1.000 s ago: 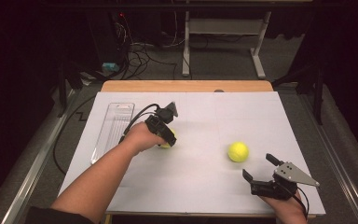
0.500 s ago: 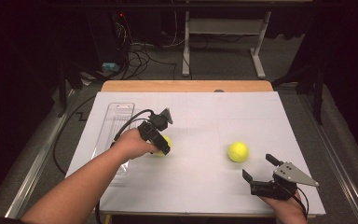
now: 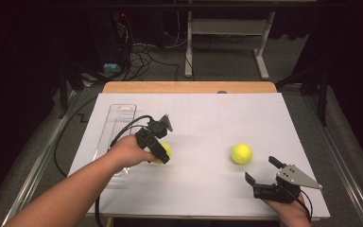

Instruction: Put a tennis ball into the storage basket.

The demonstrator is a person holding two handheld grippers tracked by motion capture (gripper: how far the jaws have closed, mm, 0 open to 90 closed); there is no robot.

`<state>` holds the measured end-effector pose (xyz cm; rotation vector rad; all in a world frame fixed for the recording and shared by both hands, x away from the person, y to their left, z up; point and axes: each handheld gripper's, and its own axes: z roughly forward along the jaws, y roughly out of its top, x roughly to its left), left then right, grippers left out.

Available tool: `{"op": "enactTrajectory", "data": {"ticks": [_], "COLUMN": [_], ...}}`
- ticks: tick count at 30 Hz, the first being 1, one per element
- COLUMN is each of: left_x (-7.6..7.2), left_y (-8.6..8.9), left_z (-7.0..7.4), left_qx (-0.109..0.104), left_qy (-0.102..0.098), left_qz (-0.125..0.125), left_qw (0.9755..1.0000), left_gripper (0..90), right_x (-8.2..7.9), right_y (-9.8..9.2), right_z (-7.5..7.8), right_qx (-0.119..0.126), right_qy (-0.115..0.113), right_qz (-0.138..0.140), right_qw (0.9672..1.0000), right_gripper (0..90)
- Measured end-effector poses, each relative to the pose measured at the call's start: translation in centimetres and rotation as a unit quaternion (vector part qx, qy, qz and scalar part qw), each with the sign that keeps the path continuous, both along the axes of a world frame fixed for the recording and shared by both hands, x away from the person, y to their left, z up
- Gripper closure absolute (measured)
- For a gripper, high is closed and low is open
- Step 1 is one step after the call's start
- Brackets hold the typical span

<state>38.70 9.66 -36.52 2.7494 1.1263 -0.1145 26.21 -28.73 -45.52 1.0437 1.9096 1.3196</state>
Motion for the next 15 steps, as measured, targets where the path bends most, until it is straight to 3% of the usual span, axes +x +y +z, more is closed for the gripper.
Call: {"op": "enactTrajectory", "data": {"ticks": [15], "left_x": [1.1], "left_y": [3.2], "left_z": [3.0], "left_qx": [-0.002], "left_qy": [-0.018], "left_qz": [0.032], "left_qw": [0.9993], "left_gripper": [27.1], "right_x": [0.0], "right_y": [0.0], "right_z": [0.0], "right_qx": [0.0], "right_qy": [0.0], "right_qz": [0.0], "right_qw": [1.0], "right_gripper": [0.0]}}
